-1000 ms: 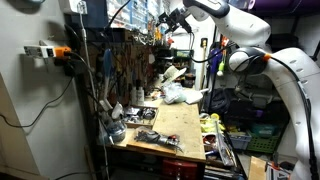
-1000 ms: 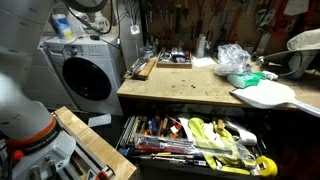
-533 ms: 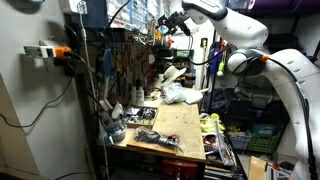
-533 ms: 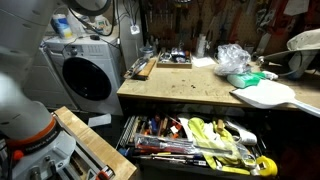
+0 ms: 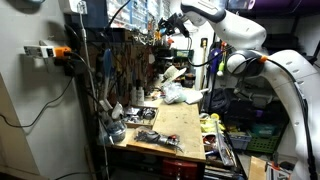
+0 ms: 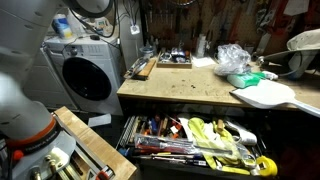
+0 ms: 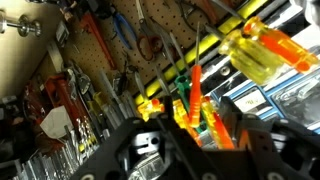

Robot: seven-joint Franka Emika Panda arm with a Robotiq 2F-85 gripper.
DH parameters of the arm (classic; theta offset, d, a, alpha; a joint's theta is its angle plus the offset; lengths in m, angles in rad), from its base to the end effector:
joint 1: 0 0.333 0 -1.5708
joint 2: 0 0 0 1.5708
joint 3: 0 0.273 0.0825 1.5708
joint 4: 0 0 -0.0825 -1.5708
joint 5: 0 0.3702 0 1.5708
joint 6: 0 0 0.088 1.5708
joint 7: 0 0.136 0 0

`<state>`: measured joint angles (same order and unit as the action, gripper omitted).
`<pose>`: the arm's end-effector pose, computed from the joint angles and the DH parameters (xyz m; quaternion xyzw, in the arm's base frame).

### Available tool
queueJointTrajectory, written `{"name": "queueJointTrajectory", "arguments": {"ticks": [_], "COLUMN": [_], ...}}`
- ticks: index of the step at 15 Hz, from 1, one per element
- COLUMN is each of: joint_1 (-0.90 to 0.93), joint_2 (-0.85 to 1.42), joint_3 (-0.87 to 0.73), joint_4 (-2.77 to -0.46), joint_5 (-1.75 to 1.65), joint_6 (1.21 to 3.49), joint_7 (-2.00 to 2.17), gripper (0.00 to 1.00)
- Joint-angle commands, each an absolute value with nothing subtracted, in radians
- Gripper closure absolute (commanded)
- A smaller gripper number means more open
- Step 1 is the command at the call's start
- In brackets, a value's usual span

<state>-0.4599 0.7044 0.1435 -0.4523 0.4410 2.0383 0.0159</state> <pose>0.6588 -0.2403 0.7059 -0.8513 0.1827 -0.4552 0.1861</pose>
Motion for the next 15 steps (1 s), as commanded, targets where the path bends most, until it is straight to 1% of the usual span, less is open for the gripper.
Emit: {"name": "queueJointTrajectory", "arguments": {"ticks": [1,3,15], "joint_1": [-0.462,-0.461,-0.461], "joint_2": [0.707,0.703,0.668], "joint_3": [0.15,0.148,0.121], "joint_4": [-0.447,-0.45,-0.457], "joint_5": [0.443,0.44,0.397], "joint_6": [2.035,2.029,1.987], "joint_7": [0.039,0.041,0.032], "gripper": [0.82,0.95,0.94]}}
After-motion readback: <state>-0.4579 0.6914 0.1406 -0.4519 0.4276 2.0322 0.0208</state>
